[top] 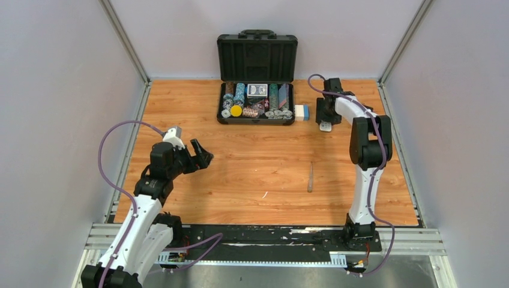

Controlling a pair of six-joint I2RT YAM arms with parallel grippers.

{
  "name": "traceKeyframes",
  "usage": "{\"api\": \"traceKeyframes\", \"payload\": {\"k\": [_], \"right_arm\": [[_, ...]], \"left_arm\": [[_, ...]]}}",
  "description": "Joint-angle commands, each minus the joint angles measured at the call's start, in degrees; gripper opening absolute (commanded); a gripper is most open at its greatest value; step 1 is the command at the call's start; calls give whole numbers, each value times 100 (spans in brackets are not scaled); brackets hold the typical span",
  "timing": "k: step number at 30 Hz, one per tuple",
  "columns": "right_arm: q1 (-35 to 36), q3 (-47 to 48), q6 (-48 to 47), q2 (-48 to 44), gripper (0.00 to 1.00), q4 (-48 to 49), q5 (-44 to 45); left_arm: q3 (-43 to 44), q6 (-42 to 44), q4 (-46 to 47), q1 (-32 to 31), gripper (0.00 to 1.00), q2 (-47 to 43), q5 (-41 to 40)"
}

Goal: Unload the batteries from the remote control
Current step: Pick up the remote control from the center of the board.

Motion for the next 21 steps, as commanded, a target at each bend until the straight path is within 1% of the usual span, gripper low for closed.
{"api": "traceKeyframes", "payload": {"k": [1, 4, 5, 7, 15, 17, 18, 21], "right_arm": [[-99, -767, 392, -223, 39, 23, -594], [-132, -1193, 492, -485, 35, 253, -746], [-130, -1342, 507, -585, 33, 322, -927], [-124, -1673, 552, -797, 29, 460, -982], [-115, -2833, 609, -1786, 27, 1038, -891], [-134, -2797, 474, -1917, 25, 994, -466], [-149, -2694, 424, -1953, 23, 905, -328], [-193, -2542, 476, -2117, 14, 762, -461]], "left_arm": [[26, 82, 84, -14, 100, 17, 18], [3, 78, 86, -14, 100, -37, 12], [11, 83, 84, -14, 100, -41, 10], [27, 88, 79, -15, 100, -42, 9], [48, 65, 157, -14, 100, 20, 88], [43, 40, 248, -14, 100, 12, 245], [47, 24, 272, -14, 100, 11, 299], [99, 65, 277, -14, 100, 11, 348]]}}
